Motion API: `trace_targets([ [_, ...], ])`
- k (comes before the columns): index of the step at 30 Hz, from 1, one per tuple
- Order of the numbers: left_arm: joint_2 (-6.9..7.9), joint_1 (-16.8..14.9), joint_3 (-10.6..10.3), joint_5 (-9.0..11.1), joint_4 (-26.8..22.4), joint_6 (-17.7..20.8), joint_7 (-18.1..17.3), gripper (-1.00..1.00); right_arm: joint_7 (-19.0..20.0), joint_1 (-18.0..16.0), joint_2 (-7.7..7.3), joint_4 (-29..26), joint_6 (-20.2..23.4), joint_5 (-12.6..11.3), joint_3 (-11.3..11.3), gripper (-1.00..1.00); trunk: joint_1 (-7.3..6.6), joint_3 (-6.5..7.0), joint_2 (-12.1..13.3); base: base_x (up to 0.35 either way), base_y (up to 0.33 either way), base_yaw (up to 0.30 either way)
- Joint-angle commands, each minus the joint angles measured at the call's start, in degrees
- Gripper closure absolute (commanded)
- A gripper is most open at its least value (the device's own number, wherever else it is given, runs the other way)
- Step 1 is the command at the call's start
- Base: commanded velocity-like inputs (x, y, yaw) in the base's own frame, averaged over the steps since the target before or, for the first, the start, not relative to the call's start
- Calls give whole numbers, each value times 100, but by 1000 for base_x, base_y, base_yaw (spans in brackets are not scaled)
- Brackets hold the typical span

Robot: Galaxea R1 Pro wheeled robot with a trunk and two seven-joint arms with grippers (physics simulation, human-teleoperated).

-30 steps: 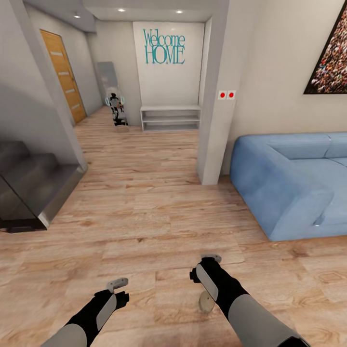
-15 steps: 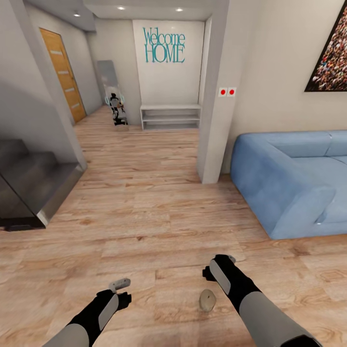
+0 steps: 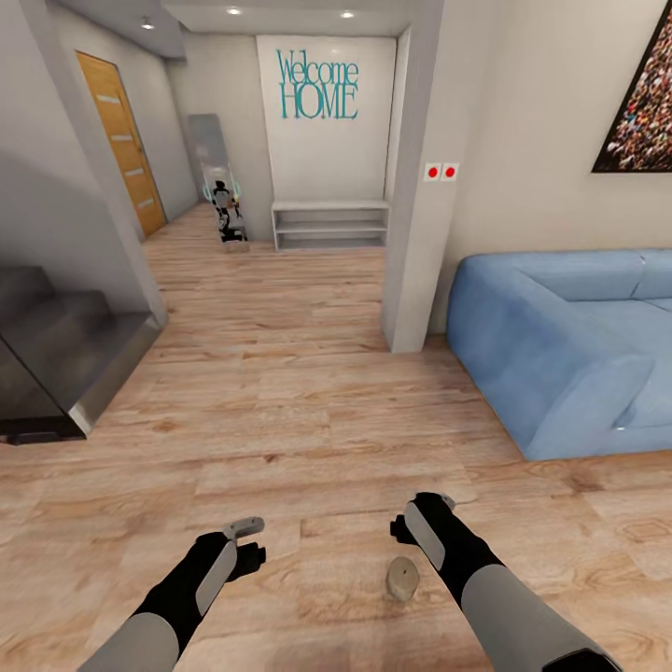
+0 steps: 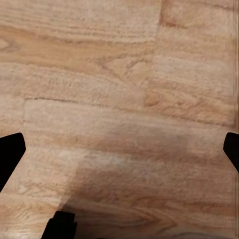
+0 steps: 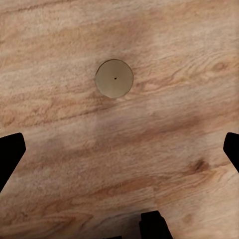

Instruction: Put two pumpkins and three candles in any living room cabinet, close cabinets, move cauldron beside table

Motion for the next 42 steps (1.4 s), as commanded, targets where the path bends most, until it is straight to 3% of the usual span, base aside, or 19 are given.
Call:
trace_targets([
  [1, -32, -2, -27, 60, -12, 17, 55, -100, -54, -3, -4, -8, 13, -61, 31, -100, 22, -23, -44, 0, 0, 0],
  [8, -103, -2, -28, 72, -15, 18, 52, -100, -29, 1, -53, -10, 21, -65, 31, -100, 176, -149, -325, 0, 0, 0],
  [16, -98, -2, -20, 73, -163, 94, 43, -100, -18, 4, -11, -10, 6, -16, 37, -100, 352, -293, -646, 0, 0, 0],
  [20, -66, 1, -2, 80, -554, 565, 1, -100, -8, 4, -30, -10, 6, -13, 39, -100, 440, -365, -806, 0, 0, 0],
  [23, 12, 41, 362, 81, -959, 1149, -266, -100, -4, 4, -43, -11, 11, -24, 40, -100, 505, -418, -926, 0, 0, 125],
  [24, 109, 51, 581, 80, -1105, 1430, -473, -100, -3, 4, -45, -11, 12, -25, 40, -100, 527, -436, -967, 0, 0, 222],
  [26, 455, 68, 1042, 76, -1366, 2003, -1092, -100, -2, 4, -47, -11, 13, -22, 41, -100, 571, -472, -1047, 0, 0, 250],
  [27, 688, 75, 1227, 73, -1456, 2219, -1491, -100, -2, 4, -44, -11, 13, -21, 44, -100, 593, -490, -1087, 0, 0, 266],
  [28, 1094, 80, 1399, 69, -1533, 2432, -2174, -100, -2, 4, -44, -11, 13, -20, 46, -100, 615, -508, -1127, 0, 0, 274],
  [32, 2197, 87, 1535, 43, -1590, 2651, -4150, -100, -2, 4, -54, -11, 13, -14, 51, -100, 703, -580, -1287, 0, 0, 279],
  [33, 2501, 83, 1546, 26, -1593, 2674, -4800, -100, -2, 4, -49, -11, 13, -12, 51, -100, 725, -598, -1328, 0, 0, 282],
  [34, 2659, 84, 1549, 18, -1595, 2683, -5156, -100, -2, 4, -39, -11, 13, -8, 54, -100, 747, -616, -1368, 0, 0, 282],
  [37, 2897, 85, 1553, 7, -1586, 2694, -5745, -100, 4, 4, -21, -11, 12, 2, 67, -100, 813, -670, -1488, 0, 0, 282],
  [42, 2976, 86, 1554, 7, -1580, 2698, -5966, -100, 7, 4, -39, -11, 5, 9, 74, -100, 923, -760, -1688, 0, 0, 282],
])
